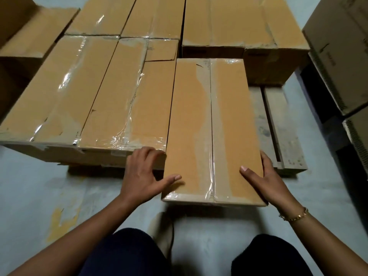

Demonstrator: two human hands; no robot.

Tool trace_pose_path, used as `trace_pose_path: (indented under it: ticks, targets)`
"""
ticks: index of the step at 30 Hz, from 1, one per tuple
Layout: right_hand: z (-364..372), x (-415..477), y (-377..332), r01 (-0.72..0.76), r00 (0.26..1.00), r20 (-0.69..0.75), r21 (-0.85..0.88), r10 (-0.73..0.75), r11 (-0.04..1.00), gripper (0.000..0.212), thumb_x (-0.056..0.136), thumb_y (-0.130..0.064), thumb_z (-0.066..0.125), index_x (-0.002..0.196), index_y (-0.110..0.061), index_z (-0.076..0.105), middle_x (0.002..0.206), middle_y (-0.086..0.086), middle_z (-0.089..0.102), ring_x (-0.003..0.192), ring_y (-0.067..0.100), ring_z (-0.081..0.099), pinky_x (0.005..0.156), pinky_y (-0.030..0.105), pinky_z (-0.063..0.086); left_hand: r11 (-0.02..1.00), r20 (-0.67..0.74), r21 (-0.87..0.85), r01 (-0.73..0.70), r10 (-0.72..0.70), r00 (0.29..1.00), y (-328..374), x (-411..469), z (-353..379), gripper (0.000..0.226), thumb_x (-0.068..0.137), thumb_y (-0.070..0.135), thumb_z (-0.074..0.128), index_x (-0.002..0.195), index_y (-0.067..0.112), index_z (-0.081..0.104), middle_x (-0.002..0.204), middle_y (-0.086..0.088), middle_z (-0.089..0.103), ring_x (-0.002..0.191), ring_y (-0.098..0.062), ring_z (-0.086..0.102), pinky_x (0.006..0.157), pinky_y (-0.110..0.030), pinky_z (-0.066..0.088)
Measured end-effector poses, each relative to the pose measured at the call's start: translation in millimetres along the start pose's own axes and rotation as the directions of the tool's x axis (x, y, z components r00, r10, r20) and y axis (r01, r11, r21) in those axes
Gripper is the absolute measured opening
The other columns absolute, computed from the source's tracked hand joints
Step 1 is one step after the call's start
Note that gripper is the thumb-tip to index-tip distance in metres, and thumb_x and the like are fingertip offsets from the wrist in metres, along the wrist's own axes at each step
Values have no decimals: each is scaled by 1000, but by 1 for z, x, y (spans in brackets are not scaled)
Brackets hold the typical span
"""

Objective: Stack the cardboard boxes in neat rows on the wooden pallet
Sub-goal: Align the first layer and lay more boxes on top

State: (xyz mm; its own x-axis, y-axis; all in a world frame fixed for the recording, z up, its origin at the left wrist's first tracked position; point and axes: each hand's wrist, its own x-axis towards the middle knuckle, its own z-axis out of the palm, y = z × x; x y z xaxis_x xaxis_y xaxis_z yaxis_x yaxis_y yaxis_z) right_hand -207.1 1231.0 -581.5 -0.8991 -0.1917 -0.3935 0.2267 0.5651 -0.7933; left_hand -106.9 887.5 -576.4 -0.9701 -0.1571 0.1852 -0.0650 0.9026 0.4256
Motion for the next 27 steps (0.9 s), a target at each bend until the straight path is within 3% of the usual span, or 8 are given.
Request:
trace_pose_path:
  ticks: [1, 3, 5, 8, 16, 19, 22, 27]
  targets:
    - [-5, -3, 1, 45, 998, 44, -60, -43, 997, 107, 74, -74, 72, 158, -42, 15, 153, -15, 44, 134, 12, 50, 112, 44, 43, 999, 79, 43, -30, 26, 997, -3, 2, -1, 101, 70, 93, 54, 141, 21, 53, 143, -1, 47, 134, -21, 40, 106, -41, 33]
    - [-14, -11, 2, 94, 984, 169, -199, -60, 975, 126, 66, -75, 79, 157, -47, -2, 158, -20, 30, 137, 7, 42, 113, 36, 39, 987, 293, 146, -73, 27, 956, -3, 6, -4, 134, 62, 105, 43, 163, 20, 21, 171, -2, 11, 157, -20, 5, 124, -48, 11]
    - [-20, -20, 3, 126, 961, 276, -367, -21, 922, 154, 52, -84, 80, 152, -45, -30, 167, -19, 6, 145, 8, 31, 115, 35, 38, 964, 448, 235, -120, 2, 894, 0, 7, -5, 150, 53, 112, 29, 164, 19, -12, 169, 1, -26, 155, -18, -27, 127, -50, -8]
    - [-24, -24, 4, 175, 946, 324, -527, 6, 832, 165, 40, -93, 75, 138, -43, -49, 168, -15, -17, 153, 14, 18, 116, 41, 39, 948, 519, 288, -136, -35, 854, 0, 9, -5, 156, 48, 115, 26, 157, 18, -30, 160, 0, -45, 148, -20, -41, 126, -50, -13]
    - [-24, -15, 0, 207, 957, 282, -500, -68, 841, 160, 45, -87, 76, 137, -46, -48, 170, -13, -5, 150, 19, 28, 111, 40, 44, 930, 488, 314, -190, 13, 873, 2, 11, -9, 151, 52, 113, 26, 159, 18, -23, 165, -1, -35, 153, -20, -32, 125, -45, -12]
    - [-25, -7, -2, 214, 959, 269, -501, -84, 838, 160, 47, -84, 79, 141, -42, -45, 170, -11, 2, 149, 18, 31, 112, 38, 43, 920, 461, 343, -191, 13, 887, 5, 13, -12, 143, 58, 111, 21, 164, 20, -9, 169, 0, -22, 158, -21, -16, 125, -48, 3]
    - [-24, 3, -5, 207, 965, 244, -509, -91, 835, 162, 47, -82, 80, 149, -36, -37, 170, -8, 9, 146, 20, 36, 112, 39, 43, 916, 398, 354, -190, 36, 917, 6, 12, -12, 133, 68, 107, 23, 165, 17, 15, 173, -3, 3, 159, -25, 8, 121, -51, 21]
    - [-26, 16, -10, 213, 969, 221, -524, -110, 824, 161, 49, -80, 83, 156, -30, -27, 170, -7, 12, 146, 23, 37, 113, 40, 41, 900, 312, 392, -192, 67, 948, 4, 16, -6, 119, 77, 101, 21, 160, 17, 36, 166, -6, 33, 150, -28, 32, 111, -52, 37]
